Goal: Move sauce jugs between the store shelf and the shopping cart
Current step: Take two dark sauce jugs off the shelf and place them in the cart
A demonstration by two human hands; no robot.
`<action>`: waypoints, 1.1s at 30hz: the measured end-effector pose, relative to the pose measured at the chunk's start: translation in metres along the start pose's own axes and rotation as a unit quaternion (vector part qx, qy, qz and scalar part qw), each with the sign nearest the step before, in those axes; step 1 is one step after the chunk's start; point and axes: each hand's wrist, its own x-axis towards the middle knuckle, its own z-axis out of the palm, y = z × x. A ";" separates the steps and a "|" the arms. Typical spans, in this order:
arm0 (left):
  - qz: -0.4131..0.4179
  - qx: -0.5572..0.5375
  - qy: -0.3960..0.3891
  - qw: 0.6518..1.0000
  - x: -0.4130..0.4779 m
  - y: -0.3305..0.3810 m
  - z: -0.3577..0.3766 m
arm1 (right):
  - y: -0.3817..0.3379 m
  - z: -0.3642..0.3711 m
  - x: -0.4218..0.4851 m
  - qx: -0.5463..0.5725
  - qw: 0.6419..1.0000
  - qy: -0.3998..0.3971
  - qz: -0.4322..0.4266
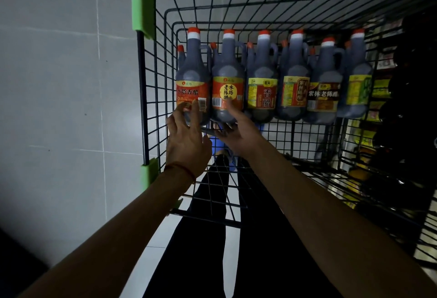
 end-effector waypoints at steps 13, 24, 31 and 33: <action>-0.008 0.002 -0.012 1.000 0.000 0.002 0.000 | -0.004 0.006 -0.010 0.010 0.999 0.020 -0.033; -0.014 0.009 -0.031 0.999 0.000 0.005 -0.005 | -0.007 0.015 -0.026 -0.064 0.991 0.085 -0.078; -0.014 -0.007 -0.038 0.999 -0.002 0.004 -0.010 | -0.013 0.002 -0.051 -0.166 0.969 0.123 -0.132; -0.013 -0.014 -0.031 0.999 -0.003 0.003 -0.010 | -0.019 -0.008 -0.058 -0.201 0.961 0.122 -0.146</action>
